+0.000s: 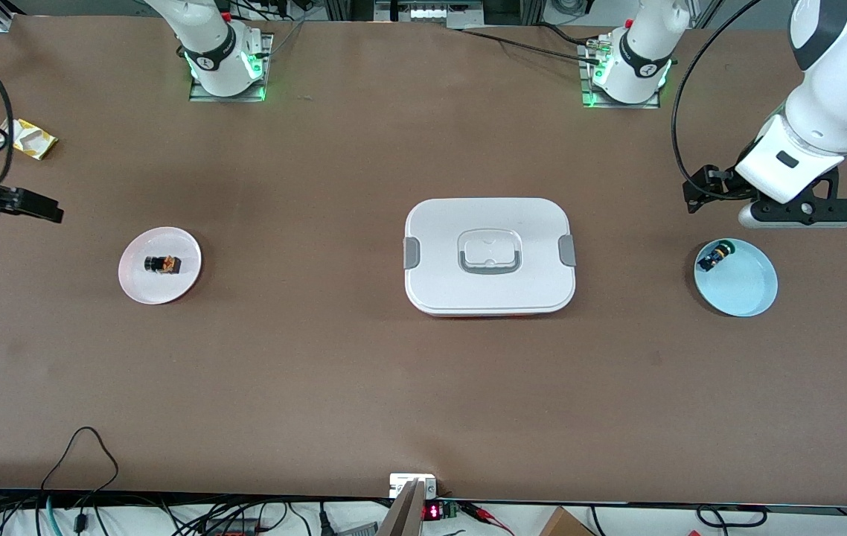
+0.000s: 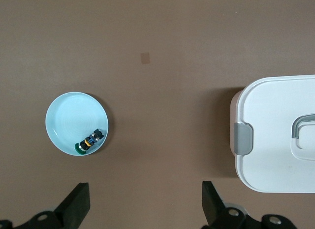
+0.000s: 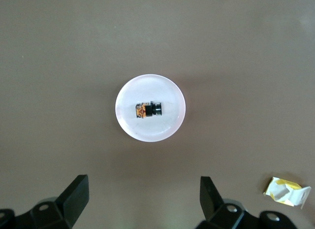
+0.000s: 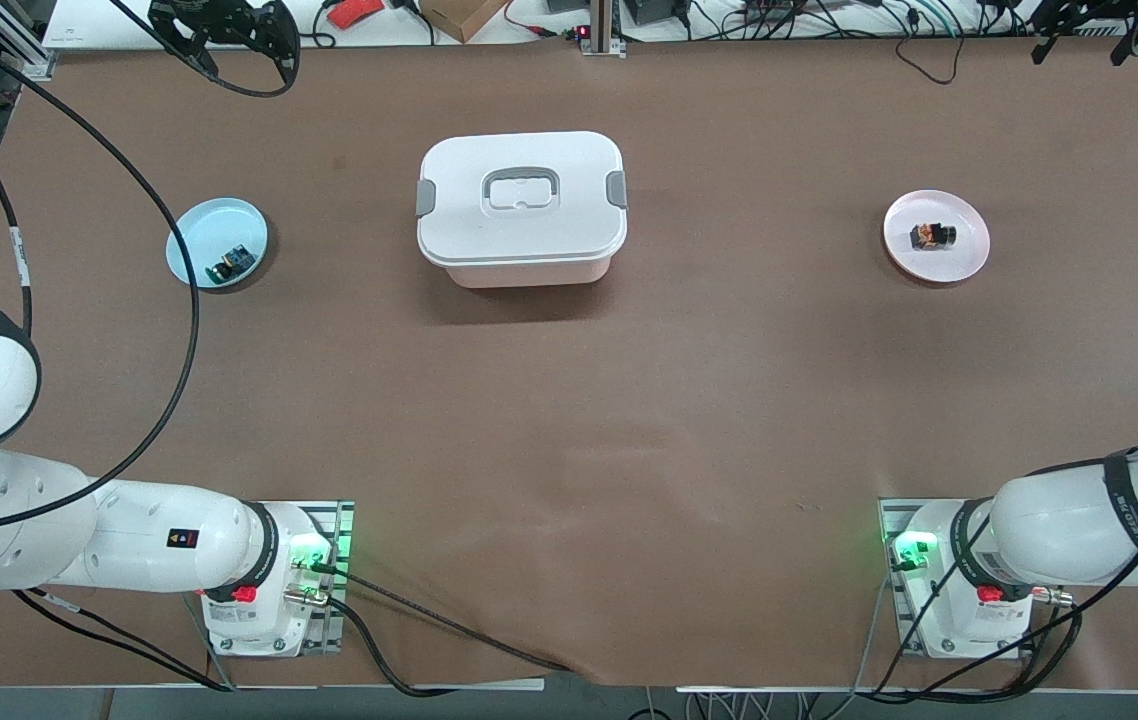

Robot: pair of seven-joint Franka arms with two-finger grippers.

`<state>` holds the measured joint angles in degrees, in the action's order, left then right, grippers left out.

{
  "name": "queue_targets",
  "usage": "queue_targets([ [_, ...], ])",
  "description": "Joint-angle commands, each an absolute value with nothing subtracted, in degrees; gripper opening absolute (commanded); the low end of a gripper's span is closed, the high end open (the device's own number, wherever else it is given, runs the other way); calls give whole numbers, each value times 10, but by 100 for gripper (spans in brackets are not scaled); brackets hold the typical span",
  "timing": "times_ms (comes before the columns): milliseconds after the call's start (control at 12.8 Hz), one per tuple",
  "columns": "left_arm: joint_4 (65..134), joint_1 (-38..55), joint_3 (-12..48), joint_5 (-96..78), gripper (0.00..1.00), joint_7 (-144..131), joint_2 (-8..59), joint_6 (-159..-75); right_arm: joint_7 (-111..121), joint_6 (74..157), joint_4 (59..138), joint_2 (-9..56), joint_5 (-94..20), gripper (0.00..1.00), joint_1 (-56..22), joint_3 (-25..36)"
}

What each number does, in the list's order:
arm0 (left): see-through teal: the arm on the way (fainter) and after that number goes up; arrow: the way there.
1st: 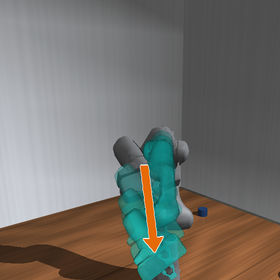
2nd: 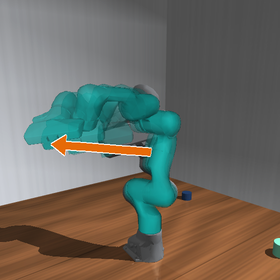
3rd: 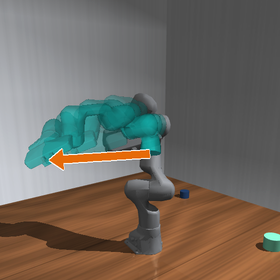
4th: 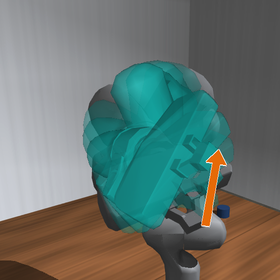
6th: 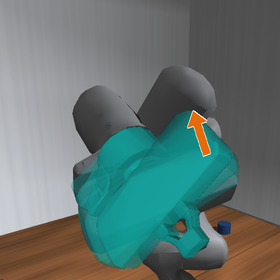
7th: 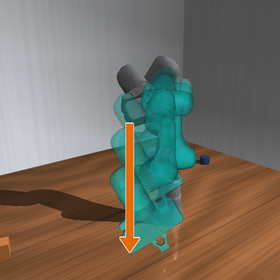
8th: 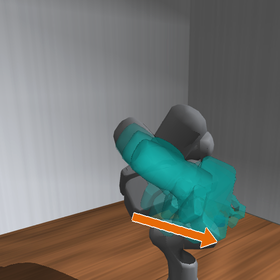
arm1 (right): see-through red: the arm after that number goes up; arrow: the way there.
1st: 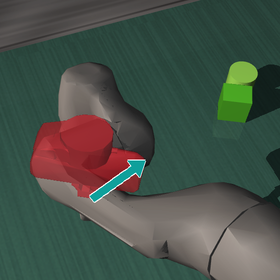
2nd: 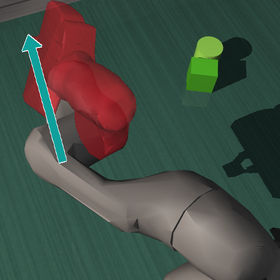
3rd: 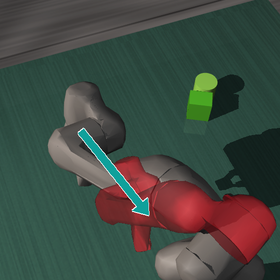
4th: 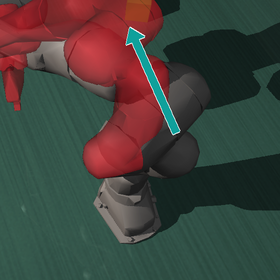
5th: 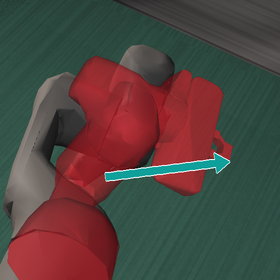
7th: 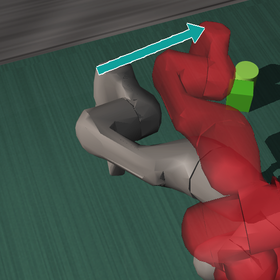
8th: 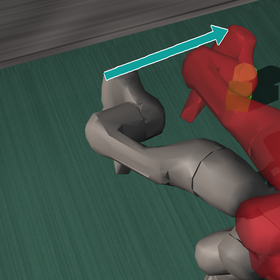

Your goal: Transfer orange switch to right arm and place

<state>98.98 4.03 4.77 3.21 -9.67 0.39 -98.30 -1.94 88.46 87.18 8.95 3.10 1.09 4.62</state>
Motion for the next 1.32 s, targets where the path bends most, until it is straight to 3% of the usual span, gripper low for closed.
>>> queue_targets([
  [0,998,40,49,33,100,-101,-7,-979,-3,872,870,73,33,100,-35,91],
  [156,998,40,49,33,100,-101,-7,-979,45,879,879,60,31,100,-32,92],
  [389,998,40,49,33,100,-101,-7,-979,40,981,1034,-38,33,100,-34,91],
  [467,998,40,49,33,100,-101,-7,-979,39,982,1047,-46,33,100,-33,91],
  [778,998,40,49,33,100,-101,-6,-979,-16,922,985,-35,29,100,-37,70],
  [1246,997,40,47,33,100,-101,-3,-979,16,920,985,-19,30,100,-34,69],
])
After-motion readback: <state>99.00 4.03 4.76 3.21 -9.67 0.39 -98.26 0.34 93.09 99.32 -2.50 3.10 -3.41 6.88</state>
